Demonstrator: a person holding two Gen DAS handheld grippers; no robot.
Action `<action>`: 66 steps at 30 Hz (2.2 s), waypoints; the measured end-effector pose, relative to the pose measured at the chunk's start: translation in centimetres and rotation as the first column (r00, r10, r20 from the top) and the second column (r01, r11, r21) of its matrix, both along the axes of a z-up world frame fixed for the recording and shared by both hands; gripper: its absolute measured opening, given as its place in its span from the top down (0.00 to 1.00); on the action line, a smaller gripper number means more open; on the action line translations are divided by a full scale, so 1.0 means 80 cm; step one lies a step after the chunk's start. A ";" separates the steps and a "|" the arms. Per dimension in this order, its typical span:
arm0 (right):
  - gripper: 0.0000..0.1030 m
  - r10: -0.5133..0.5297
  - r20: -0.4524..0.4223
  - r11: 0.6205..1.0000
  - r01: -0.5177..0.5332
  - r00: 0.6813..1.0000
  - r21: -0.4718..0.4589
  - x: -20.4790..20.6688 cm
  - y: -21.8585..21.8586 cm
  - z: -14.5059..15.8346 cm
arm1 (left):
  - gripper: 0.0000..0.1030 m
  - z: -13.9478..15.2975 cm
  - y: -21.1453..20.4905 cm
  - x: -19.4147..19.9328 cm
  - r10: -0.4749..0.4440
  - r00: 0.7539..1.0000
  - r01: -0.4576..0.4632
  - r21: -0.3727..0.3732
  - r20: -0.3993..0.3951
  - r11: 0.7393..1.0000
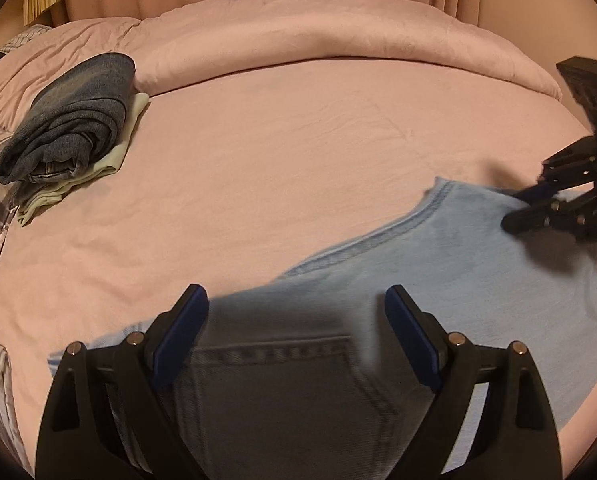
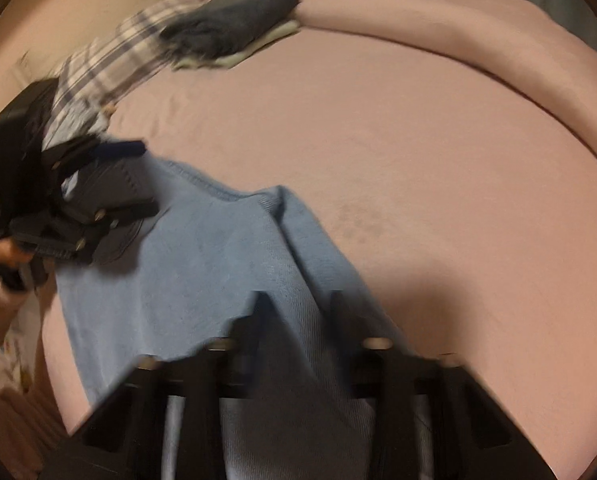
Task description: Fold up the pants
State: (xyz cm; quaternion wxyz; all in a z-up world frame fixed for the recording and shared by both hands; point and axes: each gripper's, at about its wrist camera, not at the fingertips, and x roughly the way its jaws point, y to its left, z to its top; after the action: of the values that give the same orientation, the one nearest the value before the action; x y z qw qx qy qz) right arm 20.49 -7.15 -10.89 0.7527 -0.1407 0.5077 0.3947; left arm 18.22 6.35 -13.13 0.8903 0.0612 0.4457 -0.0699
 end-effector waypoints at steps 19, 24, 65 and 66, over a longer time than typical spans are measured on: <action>0.78 -0.090 -0.144 0.993 0.100 0.986 0.067 0.049 0.006 0.011 | 0.08 -0.012 0.054 0.040 0.104 0.991 -0.112 -0.096 -0.081 0.989; 0.64 -0.106 -0.197 0.984 0.131 0.975 0.117 0.060 0.020 0.008 | 0.08 -0.001 0.062 0.030 0.130 0.990 -0.132 -0.057 -0.047 0.990; 0.59 -0.856 -0.119 0.411 0.802 0.503 0.434 -0.301 -0.360 0.023 | 0.07 0.010 -0.089 -0.142 -0.105 0.994 0.102 -0.071 -0.032 0.992; 0.59 -0.897 -0.146 0.322 0.843 0.417 0.430 -0.307 -0.384 0.018 | 0.07 0.015 -0.101 -0.142 -0.119 0.993 0.116 -0.095 -0.021 0.989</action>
State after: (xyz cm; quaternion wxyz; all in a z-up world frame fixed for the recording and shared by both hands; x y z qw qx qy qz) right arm -4.04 -37.90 -9.47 0.8841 0.3052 0.3533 0.0225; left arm 6.88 -1.70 -11.95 0.8806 0.0446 0.4494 -0.1438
